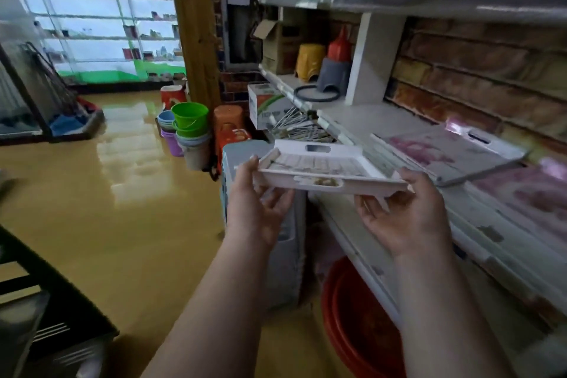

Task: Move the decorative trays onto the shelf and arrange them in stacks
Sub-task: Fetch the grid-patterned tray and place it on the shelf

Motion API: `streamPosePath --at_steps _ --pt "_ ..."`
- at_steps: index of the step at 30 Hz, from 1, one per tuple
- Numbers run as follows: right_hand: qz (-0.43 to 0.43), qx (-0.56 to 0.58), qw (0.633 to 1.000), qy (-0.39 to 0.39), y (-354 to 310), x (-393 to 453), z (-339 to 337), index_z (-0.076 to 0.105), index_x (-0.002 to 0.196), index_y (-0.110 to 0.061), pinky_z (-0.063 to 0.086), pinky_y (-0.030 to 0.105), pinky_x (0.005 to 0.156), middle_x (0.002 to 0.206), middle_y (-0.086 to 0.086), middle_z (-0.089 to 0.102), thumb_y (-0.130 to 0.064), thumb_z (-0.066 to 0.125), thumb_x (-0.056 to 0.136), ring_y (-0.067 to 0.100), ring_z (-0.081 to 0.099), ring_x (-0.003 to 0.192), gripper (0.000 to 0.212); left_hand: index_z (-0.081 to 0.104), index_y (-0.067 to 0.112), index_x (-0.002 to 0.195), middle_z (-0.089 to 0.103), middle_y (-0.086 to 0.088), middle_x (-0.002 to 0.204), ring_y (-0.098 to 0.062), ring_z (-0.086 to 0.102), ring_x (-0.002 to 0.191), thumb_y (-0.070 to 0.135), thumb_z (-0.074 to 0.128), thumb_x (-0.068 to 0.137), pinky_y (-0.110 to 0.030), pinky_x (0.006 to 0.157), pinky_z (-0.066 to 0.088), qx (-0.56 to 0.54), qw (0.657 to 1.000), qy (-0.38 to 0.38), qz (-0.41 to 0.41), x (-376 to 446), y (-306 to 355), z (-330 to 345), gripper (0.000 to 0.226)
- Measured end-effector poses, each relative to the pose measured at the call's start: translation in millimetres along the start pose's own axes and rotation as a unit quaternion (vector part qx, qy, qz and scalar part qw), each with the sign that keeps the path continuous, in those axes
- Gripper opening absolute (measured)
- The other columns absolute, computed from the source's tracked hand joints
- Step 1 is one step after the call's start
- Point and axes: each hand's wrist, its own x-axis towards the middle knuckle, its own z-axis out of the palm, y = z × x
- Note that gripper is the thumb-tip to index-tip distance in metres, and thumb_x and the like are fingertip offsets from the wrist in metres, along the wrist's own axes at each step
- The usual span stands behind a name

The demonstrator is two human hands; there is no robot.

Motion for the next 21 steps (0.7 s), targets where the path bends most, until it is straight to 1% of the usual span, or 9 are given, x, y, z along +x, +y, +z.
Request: streamPosePath --at_steps 1,4,6,9,12,13,15,17,21 --pt "-0.024 0.007 1.0 0.006 -7.2 9.9 -0.8 0.071 0.118 -0.014 0.059 0.047 0.096 0.127 0.007 0.075 -0.028 0.07 0.092 0.032 0.072 0.118 0.029 0.069 0.013 0.129 0.073 -0.013 0.129 -0.032 0.072 0.118 0.038 0.073 0.097 -0.046 0.089 0.064 0.001 1.0 -0.019 -0.019 12.7 -5.9 13.6 0.042" --pt "-0.089 0.031 0.995 0.039 -27.4 36.5 -1.6 0.073 0.121 -0.015 0.062 0.047 0.09 0.127 0.01 0.078 -0.027 0.071 0.091 0.032 0.075 0.114 0.032 0.071 0.01 0.126 0.073 -0.013 0.13 -0.034 0.071 0.121 0.038 0.073 0.098 -0.05 0.106 0.058 0.005 0.995 -0.074 -0.074 53.4 -25.1 48.7 0.04" --pt "-0.133 0.041 0.988 0.064 -38.7 51.8 1.2 0.075 0.123 -0.016 0.062 0.047 0.089 0.123 0.011 0.079 -0.027 0.071 0.09 0.032 0.077 0.111 0.035 0.072 0.01 0.125 0.074 -0.014 0.128 -0.034 0.074 0.117 0.038 0.074 0.097 -0.051 0.108 0.057 0.019 0.989 -0.107 -0.102 83.5 -35.8 71.6 0.04" --pt "-0.203 0.057 0.972 0.102 -47.3 75.9 9.3 0.075 0.129 -0.014 0.062 0.045 0.092 0.124 0.01 0.079 -0.026 0.072 0.089 0.029 0.078 0.108 0.042 0.074 0.012 0.124 0.079 -0.011 0.121 -0.029 0.078 0.109 0.038 0.075 0.096 -0.047 0.097 0.062 0.048 0.973 -0.16 -0.161 131.7 -49.4 103.8 0.038" --pt "-0.253 0.088 0.951 0.157 -44.5 99.5 25.9 0.074 0.113 -0.014 0.06 0.044 0.095 0.125 0.008 0.077 -0.03 0.075 0.09 0.027 0.076 0.112 0.028 0.073 0.015 0.105 0.076 -0.001 0.091 -0.014 0.072 0.07 0.042 0.075 0.096 -0.036 0.074 0.063 0.068 0.947 -0.214 -0.231 180.9 -60.1 131.6 0.028" --pt "-0.265 0.095 0.944 0.174 -41.2 106.5 32.7 0.073 0.106 -0.016 0.059 0.044 0.098 0.121 0.008 0.077 -0.032 0.076 0.091 0.027 0.074 0.113 0.022 0.072 0.017 0.104 0.074 0.0 0.09 -0.012 0.07 0.065 0.044 0.076 0.095 -0.034 0.072 0.062 0.08 0.938 -0.22 -0.255 194.2 -61.6 138.6 0.029" --pt "-0.286 0.11 0.93 0.204 -34.0 120.7 46.9 0.071 0.098 -0.017 0.06 0.044 0.098 0.121 0.007 0.075 -0.033 0.077 0.091 0.028 0.073 0.115 0.018 0.074 0.019 0.117 0.077 -0.002 0.112 -0.018 0.078 0.091 0.049 0.078 0.094 -0.039 0.086 0.064 0.093 0.925 -0.227 -0.289 217.7 -64.0 148.3 0.038" --pt "-0.302 0.125 0.916 0.233 -24.5 136.2 57.1 0.07 0.095 -0.018 0.063 0.044 0.092 0.126 0.006 0.074 -0.033 0.08 0.09 0.029 0.072 0.116 0.019 0.071 0.026 0.131 0.071 -0.007 0.133 -0.029 0.073 0.116 0.054 0.078 0.094 -0.044 0.098 0.062 0.103 0.919 -0.229 -0.302 240.0 -66.2 152.0 0.048" --pt "-0.338 0.124 0.894 0.266 6.9 163.0 64.3 0.063 0.102 -0.023 0.063 0.046 0.087 0.138 0.001 0.065 -0.058 0.081 0.086 0.029 0.07 0.12 0.043 0.053 0.031 0.155 0.056 -0.004 0.147 -0.028 0.066 0.127 0.069 0.079 0.079 -0.042 0.087 0.065 0.143 0.893 -0.291 -0.311 282.6 -68.2 150.3 0.088"
